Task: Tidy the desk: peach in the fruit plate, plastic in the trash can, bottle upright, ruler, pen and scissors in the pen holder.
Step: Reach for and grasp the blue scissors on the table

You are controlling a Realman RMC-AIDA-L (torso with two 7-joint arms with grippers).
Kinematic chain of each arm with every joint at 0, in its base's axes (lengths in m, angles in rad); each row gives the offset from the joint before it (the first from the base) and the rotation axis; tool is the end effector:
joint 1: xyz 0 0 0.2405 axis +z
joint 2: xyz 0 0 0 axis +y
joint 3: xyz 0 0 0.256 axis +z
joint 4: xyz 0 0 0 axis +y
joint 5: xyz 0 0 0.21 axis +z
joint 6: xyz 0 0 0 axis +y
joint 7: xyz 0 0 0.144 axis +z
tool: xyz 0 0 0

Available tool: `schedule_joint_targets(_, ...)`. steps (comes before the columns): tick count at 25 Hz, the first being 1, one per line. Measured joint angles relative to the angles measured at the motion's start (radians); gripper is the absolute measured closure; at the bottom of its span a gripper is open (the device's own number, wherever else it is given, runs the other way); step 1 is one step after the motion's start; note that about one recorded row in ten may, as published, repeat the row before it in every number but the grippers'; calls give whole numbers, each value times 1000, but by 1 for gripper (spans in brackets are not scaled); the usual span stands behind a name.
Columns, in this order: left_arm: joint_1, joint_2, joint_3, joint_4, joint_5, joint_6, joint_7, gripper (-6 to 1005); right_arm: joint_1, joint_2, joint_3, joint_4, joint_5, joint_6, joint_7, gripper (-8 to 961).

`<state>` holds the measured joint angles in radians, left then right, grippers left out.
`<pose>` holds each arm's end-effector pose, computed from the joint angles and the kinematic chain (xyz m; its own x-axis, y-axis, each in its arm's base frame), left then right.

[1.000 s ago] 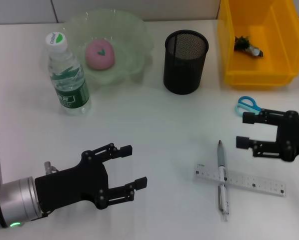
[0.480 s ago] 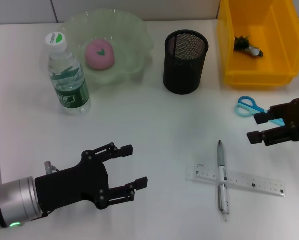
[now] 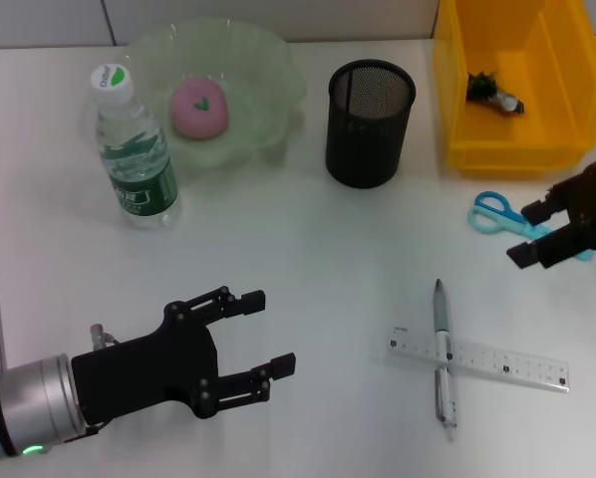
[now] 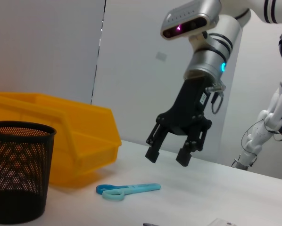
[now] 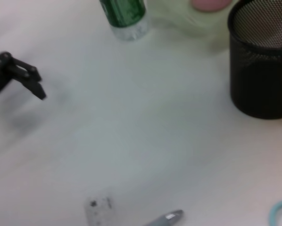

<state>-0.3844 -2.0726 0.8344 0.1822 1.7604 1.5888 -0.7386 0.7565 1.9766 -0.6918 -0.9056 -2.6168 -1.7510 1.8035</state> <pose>-0.2957 0.2308 -0.0685 0.7437 0.1962 0.6391 0.3614 -0.9222 -0.1374 0.2459 0.3680 0.0639 0.8572 -0.5058 0.0971 -0.4871 -0.8574 -0.1663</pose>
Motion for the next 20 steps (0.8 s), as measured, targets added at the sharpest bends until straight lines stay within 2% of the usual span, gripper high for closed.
schedule_joint_targets(4,0,-1,0,-1,-2,-1,2,214,43,0,-31,-8,-69,12,27,211)
schedule_joint_targets(11,-1,-1,-3,-1,-3,-3,2,214,77,9,-204,-21,-161,110,126,211)
schedule_joint_targets(12,-1,-1,-3,-1,-3,-3,2,214,77,9,-204,-21,-161,110,126,211)
schedule_joint_targets(16,-1,-2,-6,-1,-3,-6,4,214,93,22,-269,-8,-180,169,174,212)
schedule_joint_targets(20,-1,-3,-7,-4,-3,-6,4,214,115,32,-283,39,-198,217,202,216)
